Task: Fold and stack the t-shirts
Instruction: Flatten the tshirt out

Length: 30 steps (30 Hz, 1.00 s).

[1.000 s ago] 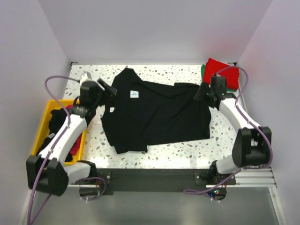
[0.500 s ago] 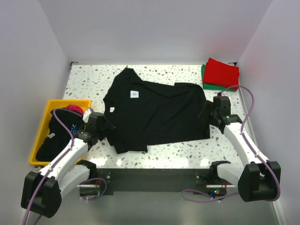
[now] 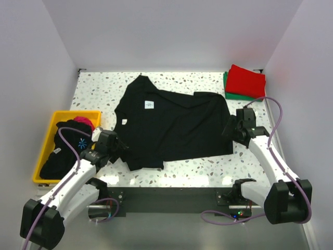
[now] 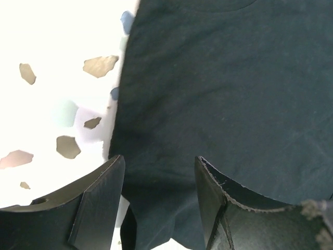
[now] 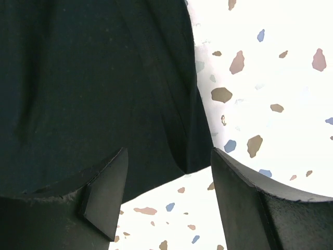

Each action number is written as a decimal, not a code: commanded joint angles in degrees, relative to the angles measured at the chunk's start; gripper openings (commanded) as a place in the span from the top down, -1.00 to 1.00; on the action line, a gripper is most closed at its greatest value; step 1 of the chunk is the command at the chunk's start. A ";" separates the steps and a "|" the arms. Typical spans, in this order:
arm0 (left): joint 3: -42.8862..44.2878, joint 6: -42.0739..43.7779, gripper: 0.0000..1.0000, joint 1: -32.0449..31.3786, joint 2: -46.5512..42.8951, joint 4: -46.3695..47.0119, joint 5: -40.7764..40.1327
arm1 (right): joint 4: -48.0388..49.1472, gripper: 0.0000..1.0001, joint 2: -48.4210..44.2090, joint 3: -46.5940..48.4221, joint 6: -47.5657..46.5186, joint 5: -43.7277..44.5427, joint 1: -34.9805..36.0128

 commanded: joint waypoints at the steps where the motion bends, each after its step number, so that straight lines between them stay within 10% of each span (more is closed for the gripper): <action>1: 0.42 -2.93 -0.21 -0.31 0.67 -3.83 0.30 | -2.27 -0.36 0.30 2.85 1.00 1.85 0.02; 18: -3.45 -4.16 -0.14 -0.31 3.04 3.45 9.27 | -0.61 -0.35 4.16 1.54 1.44 2.38 0.02; 30: -1.43 -0.04 0.75 0.04 5.76 5.48 3.74 | 0.80 -0.32 7.86 1.10 1.71 2.81 0.10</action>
